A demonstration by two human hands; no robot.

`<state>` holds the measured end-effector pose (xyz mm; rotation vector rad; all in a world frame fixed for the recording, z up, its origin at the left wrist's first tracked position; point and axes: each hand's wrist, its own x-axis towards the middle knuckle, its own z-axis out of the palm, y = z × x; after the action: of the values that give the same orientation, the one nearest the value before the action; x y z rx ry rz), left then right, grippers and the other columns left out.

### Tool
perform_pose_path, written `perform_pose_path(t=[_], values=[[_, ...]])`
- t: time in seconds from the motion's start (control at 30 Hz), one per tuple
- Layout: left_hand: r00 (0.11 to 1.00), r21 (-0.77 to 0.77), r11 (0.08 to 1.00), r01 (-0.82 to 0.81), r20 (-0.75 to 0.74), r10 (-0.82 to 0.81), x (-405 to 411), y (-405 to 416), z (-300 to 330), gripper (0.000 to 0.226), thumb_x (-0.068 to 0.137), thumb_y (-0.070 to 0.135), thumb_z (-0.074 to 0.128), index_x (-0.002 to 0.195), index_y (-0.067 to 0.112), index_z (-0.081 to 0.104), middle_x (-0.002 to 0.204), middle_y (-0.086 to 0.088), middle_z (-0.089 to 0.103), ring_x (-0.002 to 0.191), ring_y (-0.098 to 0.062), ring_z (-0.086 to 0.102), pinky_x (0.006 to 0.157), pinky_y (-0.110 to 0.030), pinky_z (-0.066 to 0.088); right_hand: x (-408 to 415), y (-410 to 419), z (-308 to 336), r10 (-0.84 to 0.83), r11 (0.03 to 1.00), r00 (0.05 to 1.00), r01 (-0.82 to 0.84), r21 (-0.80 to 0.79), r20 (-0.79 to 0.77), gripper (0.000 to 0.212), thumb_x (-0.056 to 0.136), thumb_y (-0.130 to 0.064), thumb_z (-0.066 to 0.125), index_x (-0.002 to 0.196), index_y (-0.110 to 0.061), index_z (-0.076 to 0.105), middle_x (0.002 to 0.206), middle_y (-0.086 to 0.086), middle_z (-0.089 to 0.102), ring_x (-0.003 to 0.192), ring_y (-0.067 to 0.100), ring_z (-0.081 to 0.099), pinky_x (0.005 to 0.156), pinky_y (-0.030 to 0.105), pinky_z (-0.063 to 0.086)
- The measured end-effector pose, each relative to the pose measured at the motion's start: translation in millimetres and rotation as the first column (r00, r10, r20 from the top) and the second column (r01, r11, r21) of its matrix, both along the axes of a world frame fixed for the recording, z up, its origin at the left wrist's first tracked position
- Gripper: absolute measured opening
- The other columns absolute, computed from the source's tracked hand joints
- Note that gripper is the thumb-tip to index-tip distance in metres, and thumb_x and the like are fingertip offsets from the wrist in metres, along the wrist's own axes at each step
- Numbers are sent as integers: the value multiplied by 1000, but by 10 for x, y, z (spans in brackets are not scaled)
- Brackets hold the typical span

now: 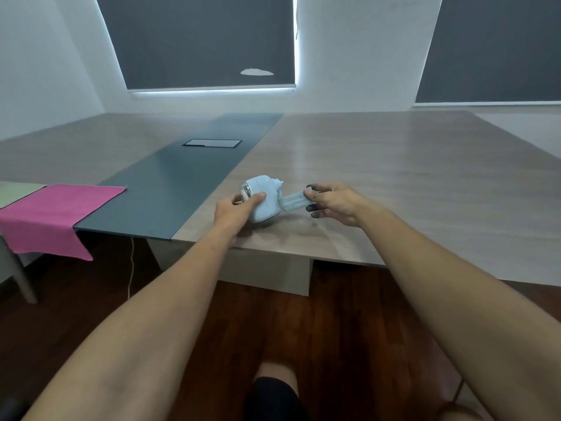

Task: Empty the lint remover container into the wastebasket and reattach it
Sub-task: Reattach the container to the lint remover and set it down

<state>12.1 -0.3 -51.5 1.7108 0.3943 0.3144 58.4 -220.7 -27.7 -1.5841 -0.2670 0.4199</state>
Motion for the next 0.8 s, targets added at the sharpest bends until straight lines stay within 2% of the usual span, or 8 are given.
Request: perform_pose_path(t=[0.07,0.13,0.27,0.33,0.47,0.57,0.67,0.8], values=[[998,-75,995,65,-9,-66,10,54,-20,61,54,53,81,102,15,71,103,-3,76,100,-24,71,96,-45,53,-9,-13,37,27,999,999,-27,24,-18,10,93,-14,60,100,-7,62,87,6,60,71,18,56,62,23,54],[993,-115,986,118,-7,-120,-4,68,-14,51,59,49,81,96,15,72,96,-5,78,95,-27,72,96,-45,53,-19,-35,64,47,998,998,-46,35,-40,13,93,-16,60,101,-6,62,86,6,59,71,17,56,62,23,55],[985,-206,963,175,39,-170,-70,-1,56,21,80,30,75,90,13,69,83,-5,74,77,-24,68,70,-33,54,-55,-74,93,53,998,995,-51,22,-79,15,93,-19,59,97,-6,64,84,7,59,72,18,56,65,24,54],[981,-248,949,195,49,-189,-105,-31,90,18,83,26,72,92,11,67,84,-6,71,73,-21,67,64,-30,52,-76,-101,95,44,999,994,-42,28,-99,14,93,-19,60,93,-6,64,82,7,59,71,18,57,65,25,54],[969,-273,930,247,60,-240,-115,-21,109,31,83,24,72,109,7,66,94,-9,70,81,-22,67,65,-30,54,-100,-159,82,68,998,991,-69,-7,-111,15,92,-19,62,93,-5,65,82,8,60,71,17,58,63,24,55],[958,-271,919,287,74,-278,-110,-43,120,26,83,22,73,105,10,67,97,-9,71,88,-23,66,71,-31,56,-125,-173,81,80,997,990,-77,29,-118,16,91,-19,62,95,-4,65,83,8,61,72,18,59,65,24,56],[952,-282,909,307,78,-297,-91,-69,110,35,81,23,75,112,7,67,108,-13,71,95,-25,66,77,-34,57,-172,-150,91,76,996,989,-70,50,-125,24,90,-17,64,108,-2,62,88,9,62,73,19,61,65,26,56],[936,-270,896,352,84,-342,-79,-138,116,43,77,25,79,115,8,67,121,-16,69,97,-25,68,78,-35,58,-208,-102,70,8,998,992,-1,56,-126,62,84,-16,72,136,-4,41,97,10,64,74,21,63,64,30,55]])
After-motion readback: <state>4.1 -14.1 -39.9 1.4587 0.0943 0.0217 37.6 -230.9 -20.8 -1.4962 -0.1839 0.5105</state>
